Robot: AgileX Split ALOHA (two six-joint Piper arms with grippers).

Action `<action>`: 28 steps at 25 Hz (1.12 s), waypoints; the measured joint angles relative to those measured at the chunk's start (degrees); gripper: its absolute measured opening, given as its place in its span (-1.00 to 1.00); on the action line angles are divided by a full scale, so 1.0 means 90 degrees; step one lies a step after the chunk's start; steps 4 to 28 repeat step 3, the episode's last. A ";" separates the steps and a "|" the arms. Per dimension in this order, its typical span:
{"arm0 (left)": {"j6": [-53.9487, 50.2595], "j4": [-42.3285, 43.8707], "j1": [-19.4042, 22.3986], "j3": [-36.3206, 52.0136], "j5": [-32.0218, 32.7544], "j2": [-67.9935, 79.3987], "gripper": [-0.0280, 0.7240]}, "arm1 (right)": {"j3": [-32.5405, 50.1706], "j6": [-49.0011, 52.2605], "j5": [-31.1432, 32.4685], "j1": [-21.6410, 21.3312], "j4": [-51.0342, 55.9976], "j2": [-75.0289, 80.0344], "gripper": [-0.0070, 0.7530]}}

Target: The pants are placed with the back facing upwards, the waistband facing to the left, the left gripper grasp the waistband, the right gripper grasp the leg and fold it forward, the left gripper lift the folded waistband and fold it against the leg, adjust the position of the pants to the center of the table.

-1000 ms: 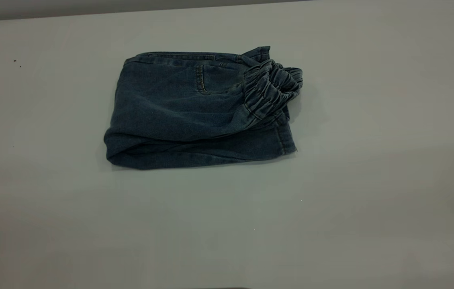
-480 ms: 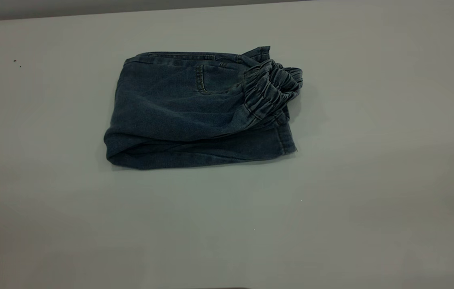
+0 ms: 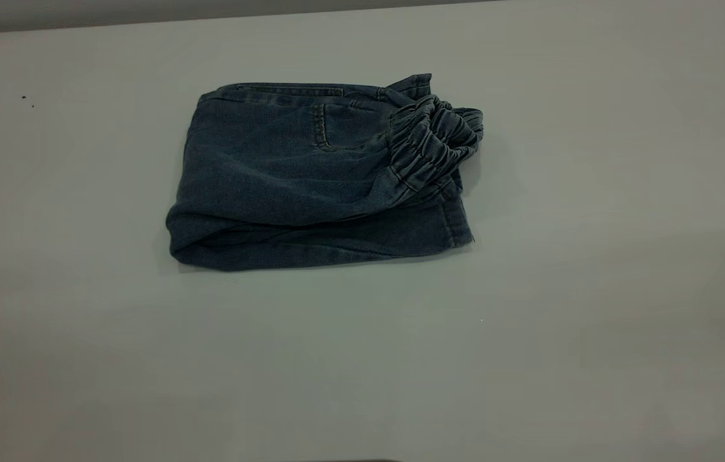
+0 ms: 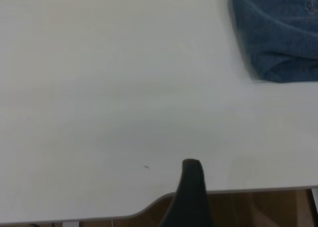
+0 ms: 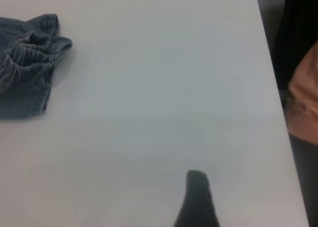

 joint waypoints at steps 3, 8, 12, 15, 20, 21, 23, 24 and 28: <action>0.0000 0.0000 0.0000 0.0000 0.0000 0.0000 0.59 | 0.0000 0.0000 0.0000 0.0000 0.0006 0.0000 0.25; 0.0000 0.0000 0.0000 0.0000 0.0000 0.0000 0.59 | 0.0000 0.0000 0.0000 0.0000 0.0006 0.0000 0.25; 0.0000 0.0000 0.0000 0.0000 0.0000 0.0000 0.59 | 0.0000 0.0000 0.0000 0.0000 0.0006 0.0000 0.25; 0.0000 0.0000 0.0000 0.0000 0.0000 0.0000 0.59 | 0.0000 0.0000 0.0000 0.0000 0.0006 0.0000 0.25; 0.0000 0.0000 0.0000 0.0000 0.0000 0.0000 0.59 | 0.0000 0.0000 0.0000 0.0000 0.0006 0.0000 0.25; 0.0000 0.0000 0.0000 0.0000 0.0000 0.0000 0.59 | 0.0000 0.0000 0.0000 0.0000 0.0006 0.0000 0.25; 0.0000 0.0000 0.0000 0.0000 0.0000 0.0000 0.59 | 0.0000 0.0000 0.0000 0.0000 0.0006 0.0000 0.25; 0.0000 0.0000 0.0000 0.0000 0.0000 0.0000 0.59 | 0.0000 0.0000 0.0000 0.0000 0.0006 0.0000 0.25; 0.0000 0.0000 0.0000 0.0000 0.0000 0.0000 0.59 | 0.0000 0.0000 0.0000 0.0000 0.0006 0.0000 0.25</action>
